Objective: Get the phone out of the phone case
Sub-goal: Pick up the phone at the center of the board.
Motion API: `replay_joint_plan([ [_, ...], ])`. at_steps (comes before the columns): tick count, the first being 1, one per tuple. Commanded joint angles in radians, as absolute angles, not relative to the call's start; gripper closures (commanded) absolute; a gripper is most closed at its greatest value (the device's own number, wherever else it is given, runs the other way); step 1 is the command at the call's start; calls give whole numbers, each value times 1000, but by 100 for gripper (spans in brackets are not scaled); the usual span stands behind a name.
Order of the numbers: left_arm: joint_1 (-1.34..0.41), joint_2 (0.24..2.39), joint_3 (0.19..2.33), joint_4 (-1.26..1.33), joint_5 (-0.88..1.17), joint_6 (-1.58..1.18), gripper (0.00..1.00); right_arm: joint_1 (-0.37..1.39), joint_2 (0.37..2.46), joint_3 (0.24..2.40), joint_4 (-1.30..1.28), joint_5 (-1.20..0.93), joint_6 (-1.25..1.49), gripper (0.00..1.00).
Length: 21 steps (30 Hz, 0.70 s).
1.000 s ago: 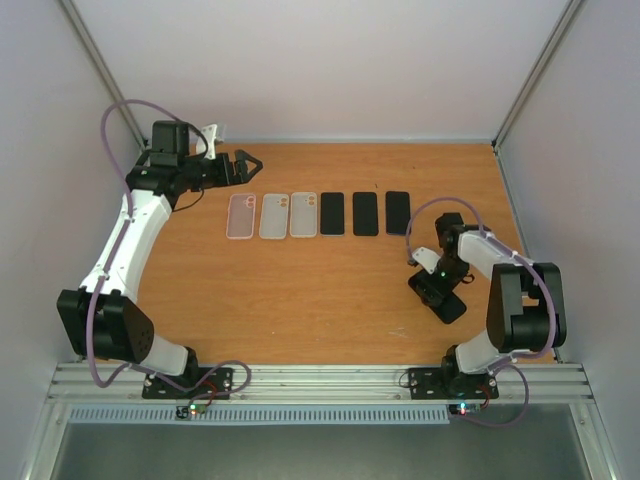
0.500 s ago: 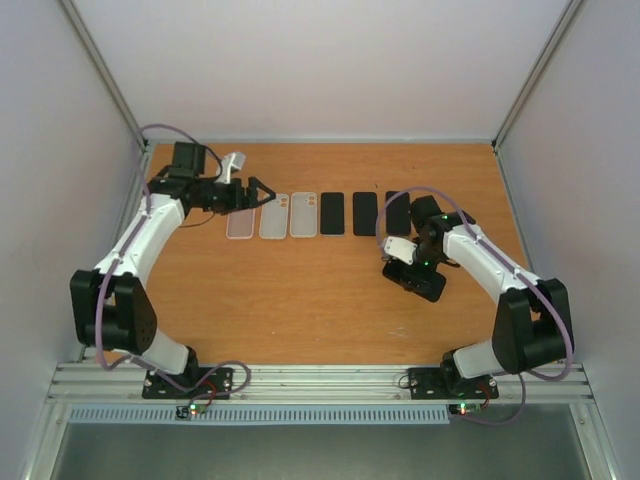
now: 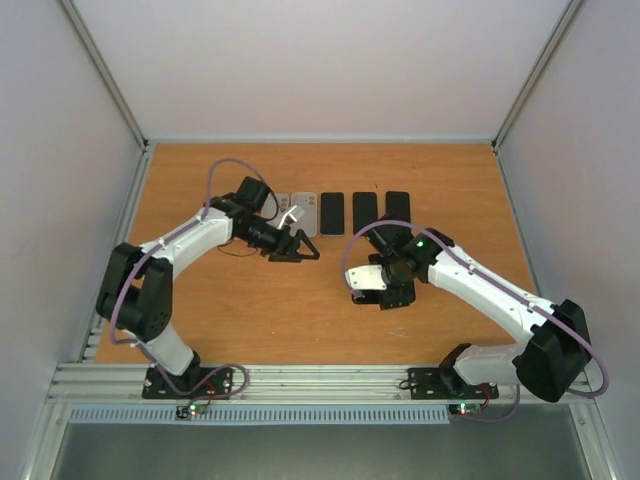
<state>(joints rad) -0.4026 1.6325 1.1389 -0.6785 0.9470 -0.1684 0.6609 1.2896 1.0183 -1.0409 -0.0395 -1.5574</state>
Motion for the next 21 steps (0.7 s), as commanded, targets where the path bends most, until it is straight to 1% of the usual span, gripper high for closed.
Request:
replay_joint_plan([
  [1, -465, 1690, 1198, -744, 1050, -94, 14, 744, 1255, 1068, -1062, 26, -1586, 38],
  [7, -538, 1747, 1239, -804, 1097, -49, 19, 843, 1257, 1082, -1065, 52, -1572, 38],
  [11, -575, 1787, 1280, -847, 1120, -14, 28, 878, 1270, 1093, -1058, 66, -1579, 38],
  [17, -625, 1810, 1300, -889, 1156, 33, 35, 910, 1281, 1109, -1051, 70, -1584, 38],
  [21, -642, 1835, 1314, -915, 1174, 56, 44, 929, 1285, 1108, -1040, 84, -1589, 38],
])
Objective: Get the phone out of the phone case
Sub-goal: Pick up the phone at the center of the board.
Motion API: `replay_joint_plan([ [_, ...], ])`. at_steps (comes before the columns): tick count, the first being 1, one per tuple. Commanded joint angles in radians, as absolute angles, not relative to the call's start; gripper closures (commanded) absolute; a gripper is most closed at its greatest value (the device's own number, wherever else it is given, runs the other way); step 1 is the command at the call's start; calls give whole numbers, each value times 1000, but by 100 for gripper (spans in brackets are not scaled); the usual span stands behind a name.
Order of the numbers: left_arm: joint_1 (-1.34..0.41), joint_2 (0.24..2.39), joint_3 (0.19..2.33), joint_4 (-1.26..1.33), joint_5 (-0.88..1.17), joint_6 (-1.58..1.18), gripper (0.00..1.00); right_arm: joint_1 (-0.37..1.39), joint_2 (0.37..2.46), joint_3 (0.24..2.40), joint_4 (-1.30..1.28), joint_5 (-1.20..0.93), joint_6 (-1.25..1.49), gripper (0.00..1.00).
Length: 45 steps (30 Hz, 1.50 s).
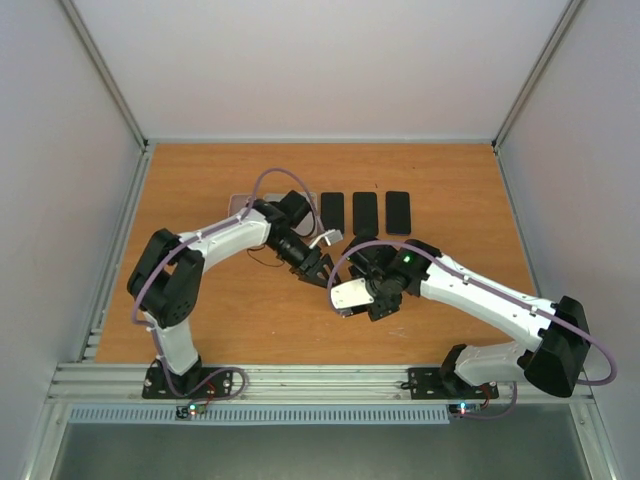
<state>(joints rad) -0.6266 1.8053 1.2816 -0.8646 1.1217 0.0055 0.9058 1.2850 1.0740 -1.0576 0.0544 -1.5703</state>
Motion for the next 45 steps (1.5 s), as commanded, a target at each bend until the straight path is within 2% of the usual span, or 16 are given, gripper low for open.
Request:
replay_joint_plan([
  [1, -643, 1838, 1317, -915, 1181, 58, 47, 933, 1287, 1108, -1038, 87, -1591, 38],
  [11, -669, 1866, 1330, -922, 1245, 58, 74, 950, 1301, 1113, -1024, 110, -1604, 38],
  [19, -676, 1879, 1335, -921, 1238, 48, 77, 957, 1305, 1127, -1016, 125, -1609, 38],
  [28, -678, 1899, 1338, -913, 1227, 28, 96, 959, 1309, 1135, -1008, 138, -1609, 38],
  [31, -678, 1891, 1336, -911, 1232, 28, 100, 959, 1304, 1134, -1000, 147, -1604, 36],
  [33, -678, 1881, 1335, -904, 1236, 25, 100, 959, 1300, 1132, -993, 156, -1599, 31],
  [36, -673, 1860, 1339, -899, 1235, 24, 100, 958, 1286, 1138, -966, 172, -1572, 12],
  [38, -658, 1840, 1337, -883, 1229, 26, 100, 951, 1276, 1157, -964, 167, -1546, 4],
  [45, -556, 1745, 1309, -722, 1190, -94, 100, 845, 1264, 1297, -996, 85, -1411, 1],
])
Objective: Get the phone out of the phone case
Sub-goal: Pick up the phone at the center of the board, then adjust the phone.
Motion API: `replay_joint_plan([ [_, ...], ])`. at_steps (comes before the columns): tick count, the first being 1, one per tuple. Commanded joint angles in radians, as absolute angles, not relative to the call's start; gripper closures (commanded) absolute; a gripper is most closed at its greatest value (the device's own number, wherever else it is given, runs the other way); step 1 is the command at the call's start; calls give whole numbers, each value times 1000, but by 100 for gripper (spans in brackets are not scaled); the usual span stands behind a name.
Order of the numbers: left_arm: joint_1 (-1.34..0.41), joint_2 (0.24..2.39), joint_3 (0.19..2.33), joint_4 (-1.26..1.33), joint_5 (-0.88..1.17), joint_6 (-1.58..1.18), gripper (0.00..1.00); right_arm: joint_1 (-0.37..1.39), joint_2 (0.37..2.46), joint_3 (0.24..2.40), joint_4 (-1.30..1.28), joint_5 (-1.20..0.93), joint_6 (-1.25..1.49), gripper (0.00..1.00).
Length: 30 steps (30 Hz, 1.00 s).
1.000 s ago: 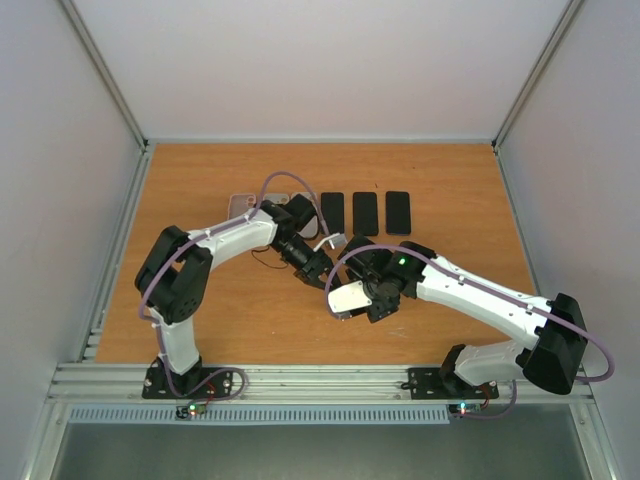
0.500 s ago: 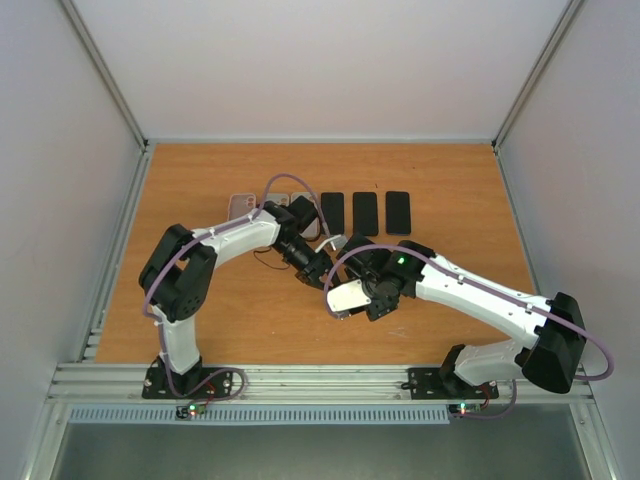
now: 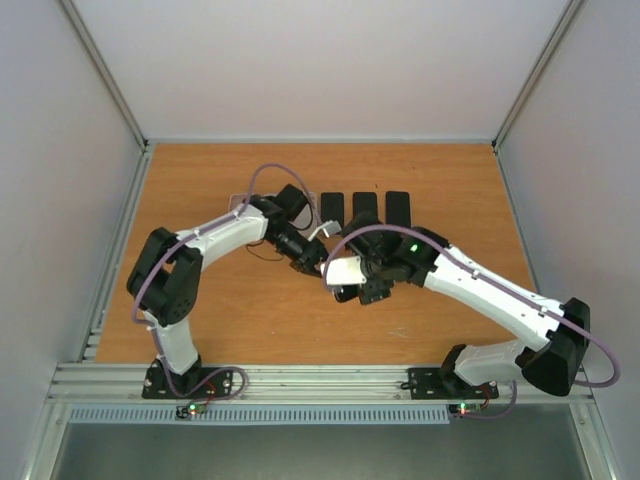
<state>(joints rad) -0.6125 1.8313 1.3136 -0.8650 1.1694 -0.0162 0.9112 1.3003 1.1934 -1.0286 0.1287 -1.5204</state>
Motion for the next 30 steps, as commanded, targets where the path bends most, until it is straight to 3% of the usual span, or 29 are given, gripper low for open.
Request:
replay_joint_plan([
  [1, -537, 1734, 1307, -693, 1183, -115, 100, 821, 1263, 1327, -1007, 57, -1380, 2],
  [12, -439, 1517, 1264, -328, 1082, -366, 100, 406, 1358, 1672, -1138, -486, -879, 2],
  [18, -431, 1384, 1162, 46, 1016, -590, 100, 192, 1384, 1698, -992, -831, -520, 1],
  [23, -430, 1363, 1139, 274, 1010, -764, 100, 80, 1398, 1594, -588, -1106, -71, 8],
  [30, -430, 1358, 1143, 419, 979, -914, 100, 81, 1417, 1373, 189, -1157, 650, 16],
])
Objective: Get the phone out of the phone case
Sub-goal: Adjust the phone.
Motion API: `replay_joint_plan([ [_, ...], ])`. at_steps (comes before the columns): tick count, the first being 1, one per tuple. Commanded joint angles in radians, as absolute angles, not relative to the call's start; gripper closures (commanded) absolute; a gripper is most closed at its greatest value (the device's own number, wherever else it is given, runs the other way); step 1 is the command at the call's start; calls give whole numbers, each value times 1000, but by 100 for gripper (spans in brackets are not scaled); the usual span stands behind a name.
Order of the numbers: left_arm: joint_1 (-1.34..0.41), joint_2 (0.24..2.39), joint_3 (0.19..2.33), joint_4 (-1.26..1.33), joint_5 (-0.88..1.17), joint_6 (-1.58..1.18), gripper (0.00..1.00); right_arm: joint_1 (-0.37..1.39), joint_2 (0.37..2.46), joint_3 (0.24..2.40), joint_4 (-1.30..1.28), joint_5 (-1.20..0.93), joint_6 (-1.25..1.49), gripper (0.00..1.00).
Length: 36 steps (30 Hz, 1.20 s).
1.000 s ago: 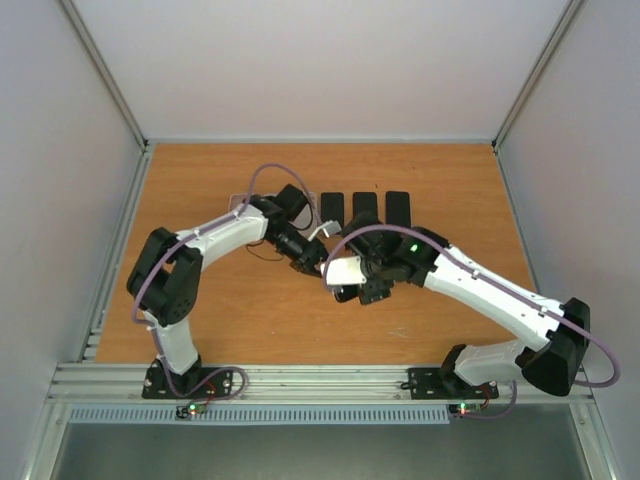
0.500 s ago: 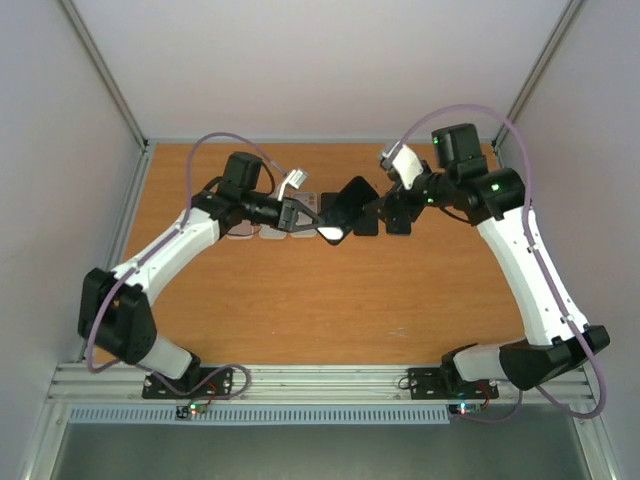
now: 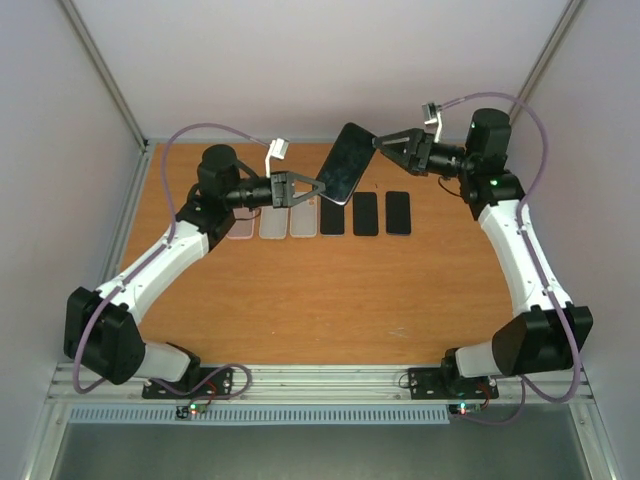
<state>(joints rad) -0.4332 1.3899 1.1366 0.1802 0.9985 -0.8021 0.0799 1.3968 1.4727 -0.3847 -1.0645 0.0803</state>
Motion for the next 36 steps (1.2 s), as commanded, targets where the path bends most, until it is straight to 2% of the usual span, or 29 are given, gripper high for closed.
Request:
replay_joint_plan([
  [1, -430, 1360, 1141, 429, 975, -921, 100, 83, 1422, 1349, 272, -1142, 740, 17],
  [6, -430, 1366, 1129, 476, 966, -965, 100, 127, 1432, 1364, 202, -1131, 677, 21],
  [10, -430, 1371, 1113, 486, 956, -985, 100, 157, 1442, 1359, 250, -1138, 692, 22],
  [13, -431, 1377, 1100, 502, 953, -1001, 100, 170, 1451, 1358, 299, -1148, 714, 27],
  [20, -434, 1394, 1089, 556, 953, -1057, 100, 206, 1482, 1374, 296, -1144, 711, 52],
  [27, -434, 1399, 1080, 526, 951, -1043, 99, 209, 1498, 1378, 247, -1143, 667, 85],
  [29, -432, 1401, 1084, 485, 956, -1034, 95, 207, 1500, 1385, 230, -1145, 654, 93],
  [32, -420, 1396, 1106, 387, 985, -973, 76, 201, 1505, 1395, 226, -1169, 645, 98],
  [34, -401, 1390, 1112, 329, 1008, -906, 61, 195, 1506, 1393, 248, -1189, 655, 99],
  [36, -377, 1377, 1107, 294, 1036, -852, 54, 192, 1504, 1383, 277, -1207, 667, 99],
])
